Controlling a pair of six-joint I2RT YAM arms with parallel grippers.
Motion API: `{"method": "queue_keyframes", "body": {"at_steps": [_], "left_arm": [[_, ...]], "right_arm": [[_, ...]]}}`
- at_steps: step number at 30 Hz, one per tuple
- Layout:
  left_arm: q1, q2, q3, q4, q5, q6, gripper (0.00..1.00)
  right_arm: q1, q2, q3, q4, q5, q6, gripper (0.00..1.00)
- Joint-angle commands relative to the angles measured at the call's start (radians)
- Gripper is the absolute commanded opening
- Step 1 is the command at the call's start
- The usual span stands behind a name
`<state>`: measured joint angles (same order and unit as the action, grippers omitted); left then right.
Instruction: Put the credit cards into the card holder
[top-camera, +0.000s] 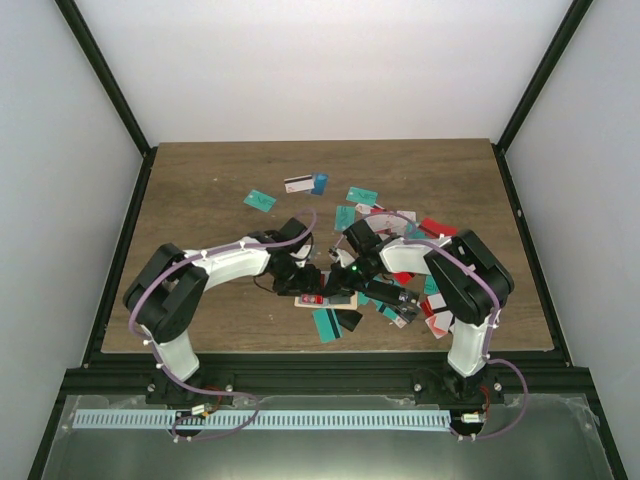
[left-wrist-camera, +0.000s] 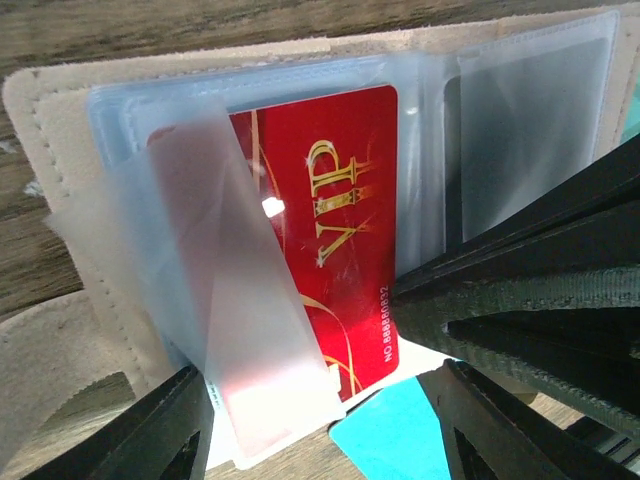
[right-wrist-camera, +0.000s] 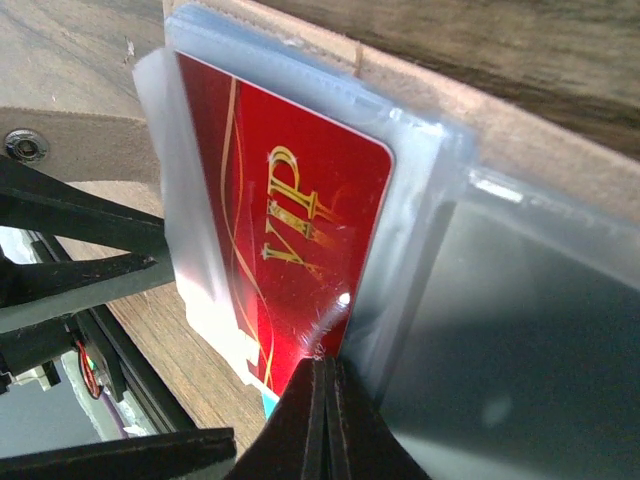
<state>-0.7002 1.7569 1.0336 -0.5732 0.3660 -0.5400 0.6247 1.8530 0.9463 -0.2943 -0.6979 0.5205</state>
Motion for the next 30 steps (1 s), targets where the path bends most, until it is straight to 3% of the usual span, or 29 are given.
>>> {"method": "queue_keyframes", "body": {"at_steps": [1,8,15,20,30], "left_arm": [[-0.012,0.043,-0.039,0.048,0.045,-0.028,0.63],[-0.011,0.009,-0.066,0.157,0.071,-0.092,0.61],[-0.011,-0.043,-0.1,0.204,0.066,-0.116,0.5],[-0.013,-0.064,-0.103,0.187,0.044,-0.122,0.39],[-0.025,-0.088,-0.077,0.058,-0.046,-0.1,0.28]], "right_arm": [[0.016,0.06,-0.044,-0.026,0.052,0.008,0.01],[0.016,0.058,-0.078,0.006,0.026,0.03,0.01],[0.017,0.047,-0.078,0.004,0.029,0.033,0.01],[0.014,0.04,-0.074,0.001,0.034,0.035,0.01],[0.006,0.025,-0.044,-0.011,0.034,0.037,0.01]]}}
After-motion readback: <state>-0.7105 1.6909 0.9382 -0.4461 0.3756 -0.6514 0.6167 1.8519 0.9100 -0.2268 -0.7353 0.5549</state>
